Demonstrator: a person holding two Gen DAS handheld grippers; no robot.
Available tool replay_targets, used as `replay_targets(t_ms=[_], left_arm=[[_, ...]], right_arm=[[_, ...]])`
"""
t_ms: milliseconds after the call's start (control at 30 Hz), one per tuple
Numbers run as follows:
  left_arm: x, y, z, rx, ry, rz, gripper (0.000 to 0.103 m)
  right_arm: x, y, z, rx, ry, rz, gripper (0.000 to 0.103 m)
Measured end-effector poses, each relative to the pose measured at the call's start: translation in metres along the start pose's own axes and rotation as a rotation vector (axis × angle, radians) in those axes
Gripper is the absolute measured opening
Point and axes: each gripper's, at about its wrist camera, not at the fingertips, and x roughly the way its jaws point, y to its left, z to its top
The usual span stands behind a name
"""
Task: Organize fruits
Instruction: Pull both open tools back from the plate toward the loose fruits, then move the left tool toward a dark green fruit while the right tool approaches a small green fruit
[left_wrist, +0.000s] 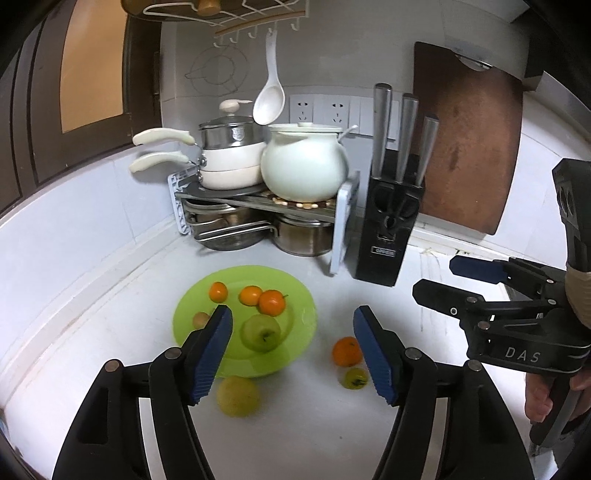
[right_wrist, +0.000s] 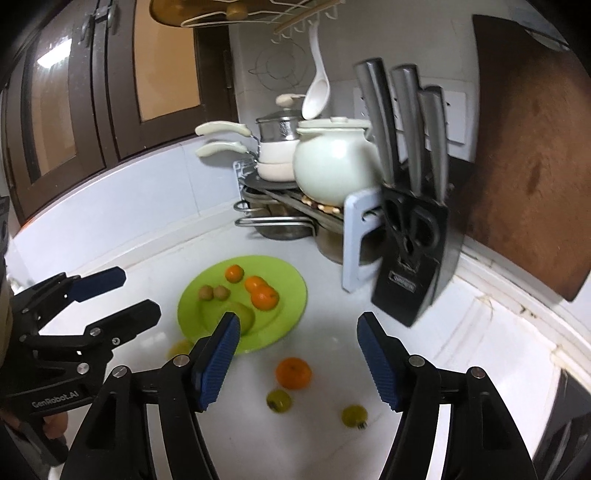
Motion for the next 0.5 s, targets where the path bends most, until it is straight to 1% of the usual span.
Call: replay_targets(t_ms=[300,500], left_arm=[[0.005,-0.025,-0.015,0.019,0.009,-0.013,0.068],[0.017,-0.039,-0.028,0.035,0.027,-0.015,0.068]], right_arm=[[-0.007,-0.021,-0.021,-0.004,0.034,-0.011,0.066],[-0.002,-0.031,-0.035,-0.012,0.073,-0.008,0.066]])
